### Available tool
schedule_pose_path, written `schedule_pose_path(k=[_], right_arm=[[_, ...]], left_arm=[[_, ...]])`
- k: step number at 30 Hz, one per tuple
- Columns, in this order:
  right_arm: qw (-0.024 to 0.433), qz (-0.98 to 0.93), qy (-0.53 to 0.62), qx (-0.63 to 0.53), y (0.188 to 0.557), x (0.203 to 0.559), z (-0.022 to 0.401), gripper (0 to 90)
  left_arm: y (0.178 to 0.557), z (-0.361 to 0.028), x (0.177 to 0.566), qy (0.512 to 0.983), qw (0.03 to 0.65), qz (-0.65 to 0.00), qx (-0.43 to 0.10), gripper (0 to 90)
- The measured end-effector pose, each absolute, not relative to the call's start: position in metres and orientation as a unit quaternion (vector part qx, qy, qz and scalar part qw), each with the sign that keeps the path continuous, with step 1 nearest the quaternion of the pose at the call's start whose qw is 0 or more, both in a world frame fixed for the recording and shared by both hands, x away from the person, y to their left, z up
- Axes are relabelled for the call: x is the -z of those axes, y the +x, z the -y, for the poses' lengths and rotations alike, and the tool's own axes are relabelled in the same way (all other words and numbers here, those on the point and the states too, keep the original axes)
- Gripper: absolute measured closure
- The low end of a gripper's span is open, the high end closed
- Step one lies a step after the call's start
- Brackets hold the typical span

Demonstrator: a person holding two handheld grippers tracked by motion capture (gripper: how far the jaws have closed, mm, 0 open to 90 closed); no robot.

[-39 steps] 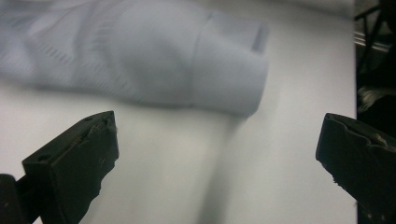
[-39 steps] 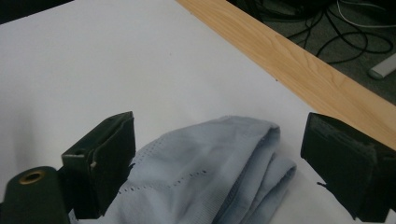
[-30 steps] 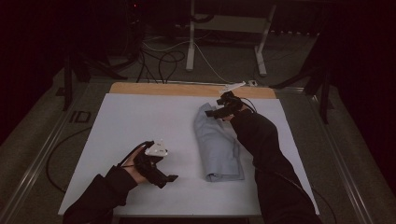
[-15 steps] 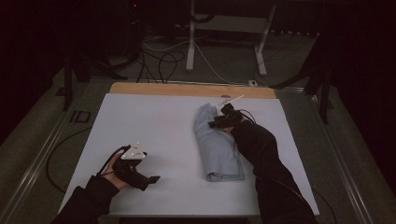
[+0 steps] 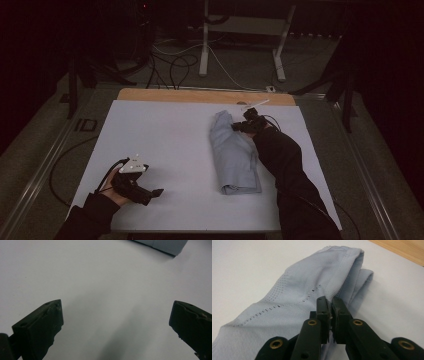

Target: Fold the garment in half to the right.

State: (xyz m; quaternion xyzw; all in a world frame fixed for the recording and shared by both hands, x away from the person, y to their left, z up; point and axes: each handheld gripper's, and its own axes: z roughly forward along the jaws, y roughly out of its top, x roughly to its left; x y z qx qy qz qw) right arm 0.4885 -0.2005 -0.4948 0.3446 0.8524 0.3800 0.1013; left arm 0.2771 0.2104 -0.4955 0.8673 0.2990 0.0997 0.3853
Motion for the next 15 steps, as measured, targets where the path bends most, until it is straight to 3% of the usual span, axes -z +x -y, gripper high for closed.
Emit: schedule_pose_path(k=[15], right_arm=[[0.099, -0.859, 0.361, -0.35, 0.485, 0.513, 0.21, 85.7]], left_arm=[[0.275, -0.221, 0.5, 0.857, 0.393, -0.316, -0.103, 0.3]])
